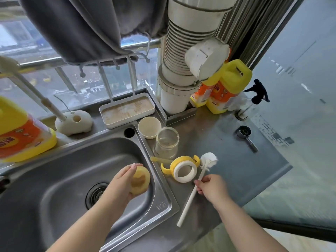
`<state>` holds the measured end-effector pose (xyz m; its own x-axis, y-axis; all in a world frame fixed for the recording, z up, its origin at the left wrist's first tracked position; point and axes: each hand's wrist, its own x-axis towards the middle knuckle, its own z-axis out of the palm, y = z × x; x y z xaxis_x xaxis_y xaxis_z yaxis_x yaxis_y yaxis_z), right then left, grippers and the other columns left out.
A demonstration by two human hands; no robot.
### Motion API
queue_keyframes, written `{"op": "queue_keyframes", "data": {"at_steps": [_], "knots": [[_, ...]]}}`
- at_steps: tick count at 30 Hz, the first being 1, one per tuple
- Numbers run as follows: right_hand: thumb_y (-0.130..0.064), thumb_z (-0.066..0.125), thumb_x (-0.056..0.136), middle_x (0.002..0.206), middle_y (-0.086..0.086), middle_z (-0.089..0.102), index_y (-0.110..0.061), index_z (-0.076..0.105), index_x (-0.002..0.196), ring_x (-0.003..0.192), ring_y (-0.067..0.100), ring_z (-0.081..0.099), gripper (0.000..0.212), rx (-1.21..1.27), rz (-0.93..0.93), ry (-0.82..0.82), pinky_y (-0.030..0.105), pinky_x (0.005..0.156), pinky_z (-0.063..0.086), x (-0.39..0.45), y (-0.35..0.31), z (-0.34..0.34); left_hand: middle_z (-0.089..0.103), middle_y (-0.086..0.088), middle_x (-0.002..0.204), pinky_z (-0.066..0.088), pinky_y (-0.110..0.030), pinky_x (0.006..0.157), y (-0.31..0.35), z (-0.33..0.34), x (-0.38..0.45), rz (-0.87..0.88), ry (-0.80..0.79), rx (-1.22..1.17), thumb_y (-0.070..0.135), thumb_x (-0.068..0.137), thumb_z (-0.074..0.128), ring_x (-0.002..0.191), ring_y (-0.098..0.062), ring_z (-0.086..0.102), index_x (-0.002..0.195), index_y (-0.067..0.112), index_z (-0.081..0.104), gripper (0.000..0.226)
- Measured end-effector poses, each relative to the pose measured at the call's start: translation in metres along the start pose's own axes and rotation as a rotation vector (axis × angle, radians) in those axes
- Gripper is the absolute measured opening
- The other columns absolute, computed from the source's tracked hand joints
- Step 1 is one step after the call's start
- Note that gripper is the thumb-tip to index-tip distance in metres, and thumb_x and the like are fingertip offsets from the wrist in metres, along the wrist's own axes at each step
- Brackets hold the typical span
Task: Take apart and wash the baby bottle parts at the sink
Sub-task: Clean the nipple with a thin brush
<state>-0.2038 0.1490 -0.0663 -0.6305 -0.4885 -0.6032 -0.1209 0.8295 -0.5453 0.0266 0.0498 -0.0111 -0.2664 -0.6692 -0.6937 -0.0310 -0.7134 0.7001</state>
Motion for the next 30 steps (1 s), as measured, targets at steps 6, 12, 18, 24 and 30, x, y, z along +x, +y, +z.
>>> {"op": "queue_keyframes", "data": {"at_steps": [6, 12, 18, 24, 30], "knots": [[-0.017, 0.077, 0.079, 0.059, 0.005, 0.067, -0.008, 0.052, 0.070, 0.059, 0.021, 0.069, 0.027, -0.047, -0.016, 0.007, 0.042, 0.073, 0.058, -0.003, -0.004, -0.005, 0.065, -0.020, 0.101, 0.052, -0.049, 0.086, 0.001, -0.006, 0.000, -0.022, 0.010, -0.055, 0.026, 0.099, 0.046, 0.096, -0.035, 0.062, 0.106, 0.009, 0.065, 0.026], [-0.017, 0.078, 0.076, 0.064, 0.002, 0.060, -0.012, 0.048, 0.069, 0.063, 0.022, 0.059, 0.031, -0.224, -0.029, 0.078, 0.033, 0.063, 0.046, -0.015, -0.014, -0.019, 0.067, -0.015, 0.095, 0.055, -0.046, 0.077, 0.012, -0.025, -0.004, -0.004, 0.049, -0.155, 0.028, 0.099, 0.046, 0.085, -0.029, 0.064, 0.101, 0.014, 0.067, 0.026], [-0.022, 0.067, 0.084, 0.078, -0.004, 0.052, -0.020, 0.049, 0.082, 0.071, 0.018, 0.052, 0.018, -0.328, -0.424, 0.219, 0.028, 0.054, 0.035, -0.050, -0.096, 0.000, 0.063, -0.012, 0.095, 0.055, -0.042, 0.071, 0.029, -0.060, -0.015, 0.072, 0.136, -0.278, 0.028, 0.100, 0.044, 0.082, -0.024, 0.060, 0.101, 0.014, 0.066, 0.026], [-0.026, 0.067, 0.085, 0.070, -0.007, 0.053, -0.021, 0.060, 0.092, 0.068, 0.010, 0.051, 0.011, -0.356, -0.799, -0.155, 0.012, 0.056, 0.036, -0.086, -0.199, 0.093, 0.057, -0.021, 0.113, 0.056, -0.045, 0.070, 0.045, -0.100, -0.029, 0.108, 0.232, -0.390, 0.029, 0.101, 0.039, 0.093, -0.029, 0.055, 0.100, 0.013, 0.067, 0.032], [-0.027, 0.059, 0.091, 0.093, 0.001, 0.061, -0.016, 0.055, 0.127, 0.087, 0.016, 0.056, 0.037, -0.303, -0.809, -0.286, 0.016, 0.067, 0.032, -0.074, -0.277, 0.179, 0.061, -0.010, 0.098, 0.055, -0.045, 0.074, 0.060, -0.137, -0.034, 0.154, 0.287, -0.489, 0.021, 0.098, 0.044, 0.086, -0.025, 0.059, 0.098, 0.016, 0.065, 0.022]]}}
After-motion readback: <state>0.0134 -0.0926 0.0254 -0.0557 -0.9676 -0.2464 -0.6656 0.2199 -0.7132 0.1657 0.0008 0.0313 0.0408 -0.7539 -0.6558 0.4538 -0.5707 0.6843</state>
